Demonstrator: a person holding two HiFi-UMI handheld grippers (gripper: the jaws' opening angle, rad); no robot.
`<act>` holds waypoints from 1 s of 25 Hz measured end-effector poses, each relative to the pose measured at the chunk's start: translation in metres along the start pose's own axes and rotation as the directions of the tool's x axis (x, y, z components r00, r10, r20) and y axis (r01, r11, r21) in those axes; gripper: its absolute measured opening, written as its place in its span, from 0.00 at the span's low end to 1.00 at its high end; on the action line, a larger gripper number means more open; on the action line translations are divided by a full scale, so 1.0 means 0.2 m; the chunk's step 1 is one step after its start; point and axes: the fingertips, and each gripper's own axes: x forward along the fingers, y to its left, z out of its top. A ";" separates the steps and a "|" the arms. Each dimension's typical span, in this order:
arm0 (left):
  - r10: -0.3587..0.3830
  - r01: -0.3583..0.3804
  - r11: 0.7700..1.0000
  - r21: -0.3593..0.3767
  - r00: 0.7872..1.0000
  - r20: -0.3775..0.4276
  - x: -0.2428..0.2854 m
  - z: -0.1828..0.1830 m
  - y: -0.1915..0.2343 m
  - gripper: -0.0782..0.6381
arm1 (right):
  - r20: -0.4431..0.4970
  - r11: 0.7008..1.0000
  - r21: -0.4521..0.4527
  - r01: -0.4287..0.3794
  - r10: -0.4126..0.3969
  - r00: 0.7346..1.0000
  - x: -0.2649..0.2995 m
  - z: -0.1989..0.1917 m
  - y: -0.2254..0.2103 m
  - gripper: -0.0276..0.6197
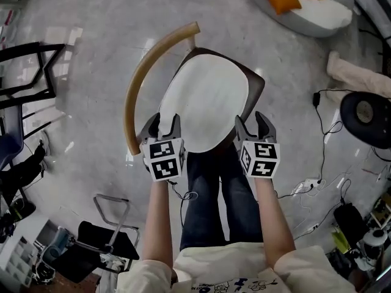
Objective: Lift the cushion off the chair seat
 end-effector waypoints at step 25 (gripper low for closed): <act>-0.031 0.047 0.996 0.077 0.980 -0.199 0.94 -0.38 0.11 0.50 | -0.178 0.997 0.067 0.029 -0.017 0.984 0.71 -0.60 -0.20 0.47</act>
